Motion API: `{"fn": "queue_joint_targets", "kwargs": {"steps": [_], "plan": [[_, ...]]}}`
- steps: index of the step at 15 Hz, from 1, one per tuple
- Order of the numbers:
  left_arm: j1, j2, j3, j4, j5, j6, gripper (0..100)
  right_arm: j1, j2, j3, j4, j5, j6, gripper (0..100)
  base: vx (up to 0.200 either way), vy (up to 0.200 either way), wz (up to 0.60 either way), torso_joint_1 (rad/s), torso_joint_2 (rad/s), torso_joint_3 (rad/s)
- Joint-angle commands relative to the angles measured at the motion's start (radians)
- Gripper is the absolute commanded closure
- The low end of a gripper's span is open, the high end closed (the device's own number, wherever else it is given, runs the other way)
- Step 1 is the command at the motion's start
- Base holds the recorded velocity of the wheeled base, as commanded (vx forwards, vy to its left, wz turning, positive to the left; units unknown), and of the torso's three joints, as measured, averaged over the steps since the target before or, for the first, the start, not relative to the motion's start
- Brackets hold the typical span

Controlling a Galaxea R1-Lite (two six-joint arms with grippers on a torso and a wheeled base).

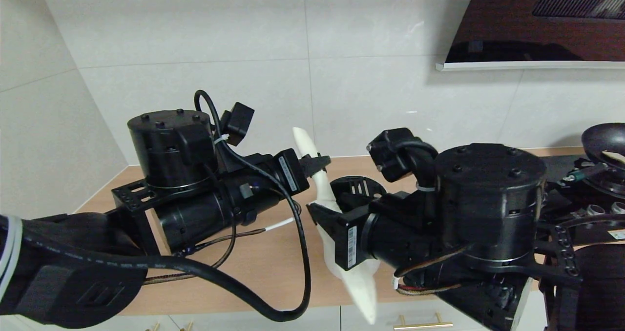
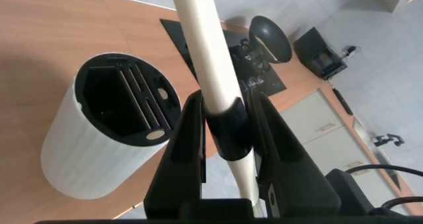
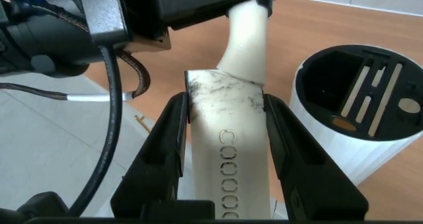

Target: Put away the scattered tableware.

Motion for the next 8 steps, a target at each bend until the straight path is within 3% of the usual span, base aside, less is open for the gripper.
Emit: {"fn": "queue_joint_targets", "kwargs": {"steps": [1,6,8], "plan": [[0.000,-0.003,-0.002,-0.011,0.000,-0.001,100,0.001,-0.004,0.001,0.009,0.001,0.001,0,0.000,0.000,0.00,0.000,0.00,0.000],[0.002,-0.009,-0.002,-0.016,0.006,-0.001,100,0.000,-0.038,0.004,0.008,0.001,0.007,0,0.000,0.000,0.00,0.000,0.00,0.000],[0.032,-0.029,-0.004,-0.037,0.003,0.000,100,-0.025,-0.093,0.012,0.011,0.003,0.005,0,0.000,0.000,0.00,0.000,0.00,0.000]]}}
